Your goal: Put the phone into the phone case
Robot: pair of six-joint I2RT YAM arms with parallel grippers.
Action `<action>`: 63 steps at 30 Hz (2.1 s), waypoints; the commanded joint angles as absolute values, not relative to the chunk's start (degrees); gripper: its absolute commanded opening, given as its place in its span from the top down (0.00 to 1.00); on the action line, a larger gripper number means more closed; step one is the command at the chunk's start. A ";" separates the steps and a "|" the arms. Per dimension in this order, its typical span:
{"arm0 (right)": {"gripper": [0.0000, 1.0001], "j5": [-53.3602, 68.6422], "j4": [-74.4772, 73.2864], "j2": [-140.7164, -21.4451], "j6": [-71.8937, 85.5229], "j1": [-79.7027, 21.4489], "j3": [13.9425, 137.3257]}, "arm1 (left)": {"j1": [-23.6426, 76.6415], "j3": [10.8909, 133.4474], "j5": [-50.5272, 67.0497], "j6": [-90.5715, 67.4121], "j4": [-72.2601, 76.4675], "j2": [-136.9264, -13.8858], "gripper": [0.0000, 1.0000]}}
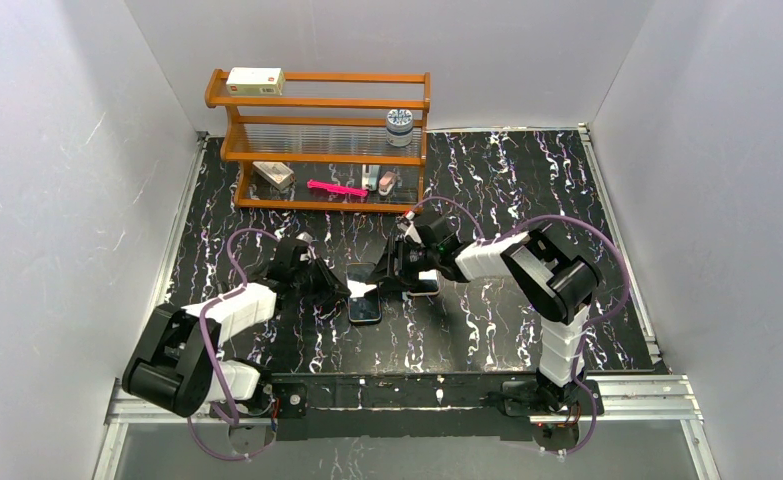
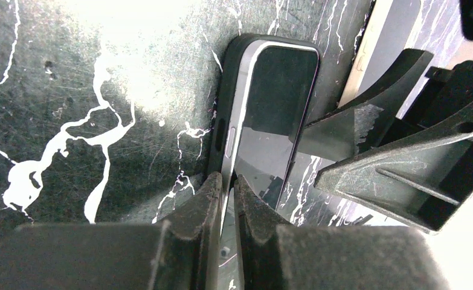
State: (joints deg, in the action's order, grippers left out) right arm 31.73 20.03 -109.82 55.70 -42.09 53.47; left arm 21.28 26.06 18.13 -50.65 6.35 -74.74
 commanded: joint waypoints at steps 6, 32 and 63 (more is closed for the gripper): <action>0.39 39.61 45.92 -108.06 65.35 -43.65 50.05 | 22.68 23.77 20.80 -53.63 3.55 -74.02 0.93; 0.43 41.73 50.31 -112.83 69.17 -43.62 49.38 | 22.59 21.32 23.25 -55.90 8.57 -70.75 0.91; 0.87 41.53 38.29 -110.02 63.19 -43.24 51.89 | 22.10 25.39 22.69 -53.04 1.64 -65.03 0.72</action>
